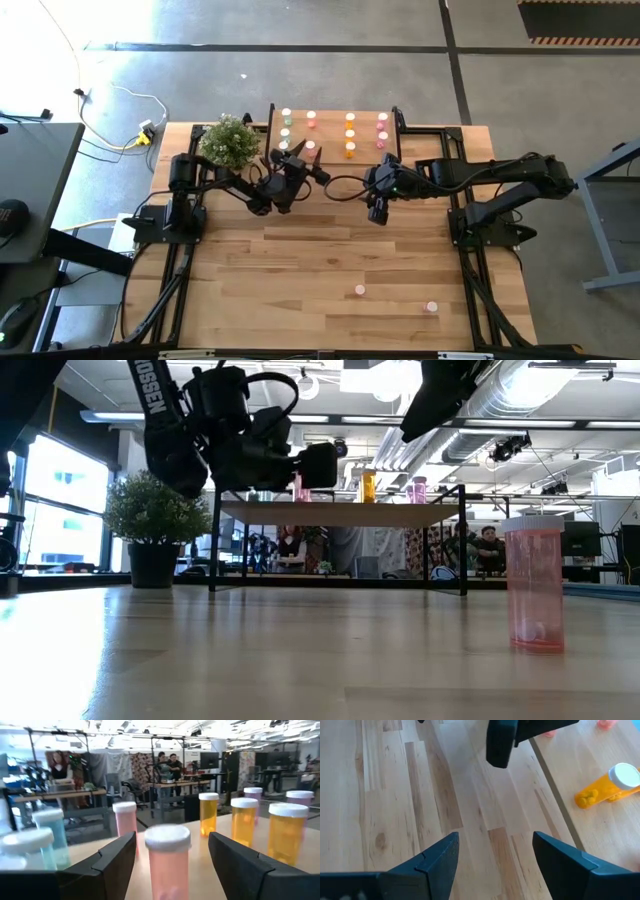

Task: Pick and place medicine bottles onto shelf by color
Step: Put the top pink pill bottle on the shelf aligned with the other pink pill bottle

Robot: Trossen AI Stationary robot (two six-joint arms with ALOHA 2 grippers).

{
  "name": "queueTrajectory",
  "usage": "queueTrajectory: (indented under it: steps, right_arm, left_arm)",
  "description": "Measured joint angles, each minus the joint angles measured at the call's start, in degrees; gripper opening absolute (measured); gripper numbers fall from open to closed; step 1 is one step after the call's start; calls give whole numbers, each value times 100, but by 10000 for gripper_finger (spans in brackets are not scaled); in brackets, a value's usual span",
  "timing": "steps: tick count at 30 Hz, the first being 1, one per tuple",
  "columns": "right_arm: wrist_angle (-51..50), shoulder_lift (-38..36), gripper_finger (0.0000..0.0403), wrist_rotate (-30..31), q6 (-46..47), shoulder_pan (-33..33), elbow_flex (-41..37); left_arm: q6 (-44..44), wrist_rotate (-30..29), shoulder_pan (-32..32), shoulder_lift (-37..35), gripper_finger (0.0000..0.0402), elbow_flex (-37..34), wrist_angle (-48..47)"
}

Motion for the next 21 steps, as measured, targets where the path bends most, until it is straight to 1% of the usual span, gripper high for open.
queueTrajectory:
  steps: [3, 13, 21]
  right_arm:
    - [-5, 0, 245, 0, 0, -1, 0]
    - [-8, 0, 245, 2, 1, -1, 0]
    - [22, 2, 245, 2, 43, 1, 0]
  left_arm:
    - [308, -130, -4, -2, 239, 132, 0]
    - [767, -257, -64, -41, 241, 351, -9]
    - [1500, -438, -319, -703, 239, 357, -2]
